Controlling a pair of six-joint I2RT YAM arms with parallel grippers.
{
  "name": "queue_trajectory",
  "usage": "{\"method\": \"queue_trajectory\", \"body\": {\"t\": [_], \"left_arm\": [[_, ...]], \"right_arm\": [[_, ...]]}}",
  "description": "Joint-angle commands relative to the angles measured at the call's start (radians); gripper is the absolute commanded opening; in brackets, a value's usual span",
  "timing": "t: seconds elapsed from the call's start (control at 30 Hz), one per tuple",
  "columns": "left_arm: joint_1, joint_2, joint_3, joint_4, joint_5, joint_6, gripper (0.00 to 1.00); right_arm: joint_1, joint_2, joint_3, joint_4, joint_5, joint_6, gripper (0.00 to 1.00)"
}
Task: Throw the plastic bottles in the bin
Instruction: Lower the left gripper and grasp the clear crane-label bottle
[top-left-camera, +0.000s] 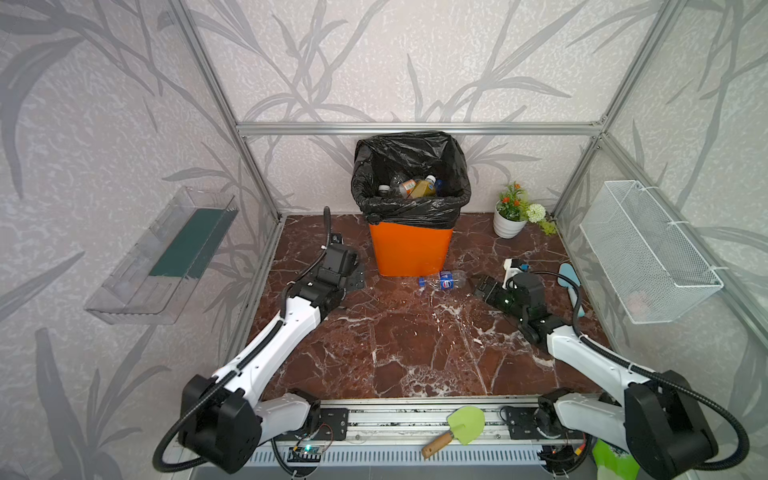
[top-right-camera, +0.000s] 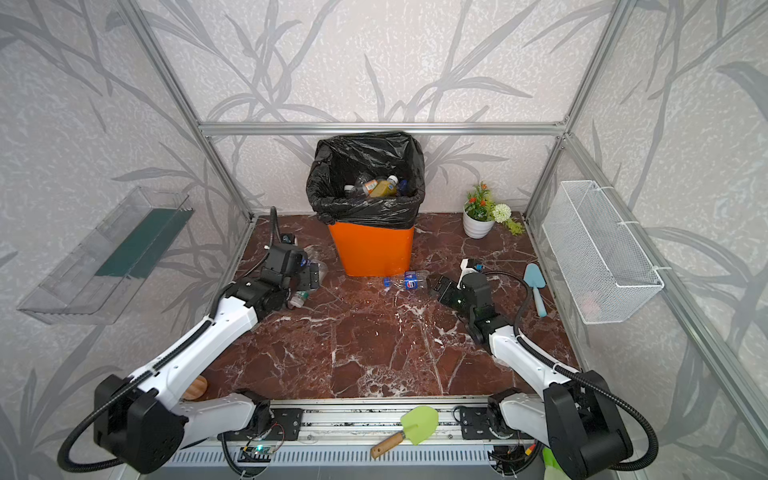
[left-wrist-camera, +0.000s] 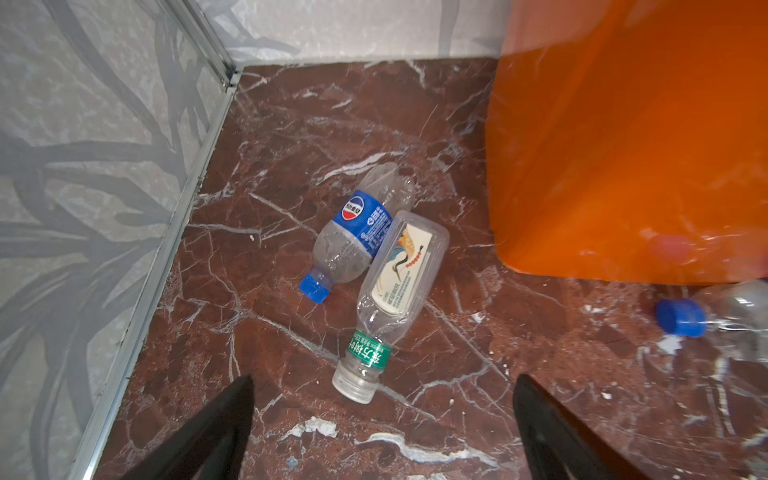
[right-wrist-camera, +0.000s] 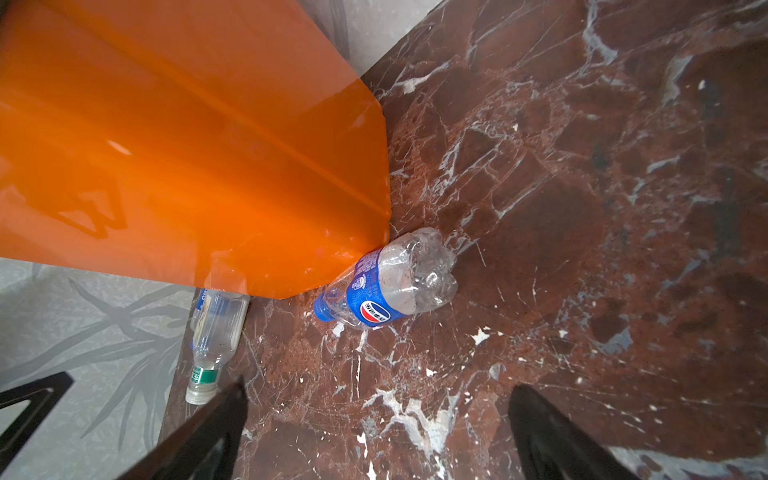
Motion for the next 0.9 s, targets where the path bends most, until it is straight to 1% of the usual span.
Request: {"method": "queue_trajectory", "body": {"t": [0.0, 0.23, 0.43, 0.53, 0.7, 0.87], "left_arm": [[0.029, 0.064, 0.027, -0.031, 0.032, -0.035, 0.95], [0.119, 0.228, 0.044, -0.001, 0.167, -0.031, 0.91], [0.157, 0.328, 0.091, 0.030, 0.250, 0.004, 0.88], [0.158, 0.393, 0.135, 0.019, 0.262, 0.020, 0.85], [0.159, 0.461, 0.180, 0.031, 0.254, 0.042, 0.84], [0.161, 0.522, 0.236, 0.005, 0.235, 0.060, 0.84]], "right_arm": [[0.006, -0.019, 0.017, 0.025, 0.003, 0.002, 0.98], [0.004, -0.070, -0.013, -0.001, 0.045, -0.010, 0.99], [0.004, -0.079, -0.021, -0.004, 0.058, -0.016, 0.99], [0.004, -0.073, -0.019, 0.001, 0.054, -0.019, 1.00], [0.003, -0.072, -0.018, -0.003, 0.058, -0.029, 1.00], [-0.002, -0.075, -0.021, -0.007, 0.061, -0.033, 1.00]]}}
